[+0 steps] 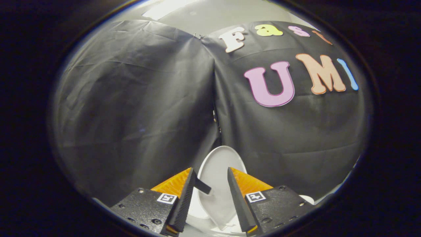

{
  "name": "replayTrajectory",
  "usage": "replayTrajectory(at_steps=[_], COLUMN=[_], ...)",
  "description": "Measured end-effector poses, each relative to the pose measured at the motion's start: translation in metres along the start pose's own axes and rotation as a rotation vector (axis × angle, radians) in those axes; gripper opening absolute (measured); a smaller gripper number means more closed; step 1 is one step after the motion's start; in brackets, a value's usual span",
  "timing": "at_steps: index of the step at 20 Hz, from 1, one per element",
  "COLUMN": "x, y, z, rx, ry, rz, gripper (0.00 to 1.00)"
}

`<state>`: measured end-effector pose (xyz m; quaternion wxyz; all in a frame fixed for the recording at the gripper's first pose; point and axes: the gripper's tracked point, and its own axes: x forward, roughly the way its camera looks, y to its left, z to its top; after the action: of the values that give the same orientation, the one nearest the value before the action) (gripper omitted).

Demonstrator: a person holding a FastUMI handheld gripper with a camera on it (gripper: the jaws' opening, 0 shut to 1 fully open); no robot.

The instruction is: Open the toilet lid.

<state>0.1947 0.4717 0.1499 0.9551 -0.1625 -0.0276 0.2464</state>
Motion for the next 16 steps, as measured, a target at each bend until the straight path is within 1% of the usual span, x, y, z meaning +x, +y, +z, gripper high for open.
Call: replayTrajectory(at_steps=[2,4,6,10,13,16], x=[-0.014,-0.032,-0.055,-0.109,-0.159,-0.21], y=[-0.022,-0.053,-0.081,-0.14,-0.193,-0.225], z=[0.01,0.014,0.02,0.03,0.028,0.022], rx=[0.005,0.022,0.035,0.064,0.11,0.12], ry=[-0.028,-0.042,-0.067,-0.169,-0.231,-0.264], rz=[-0.033,-0.094,-0.142,-0.223,-0.353,-0.454], gripper=[0.62,0.62,0.61,0.61,0.6,0.59])
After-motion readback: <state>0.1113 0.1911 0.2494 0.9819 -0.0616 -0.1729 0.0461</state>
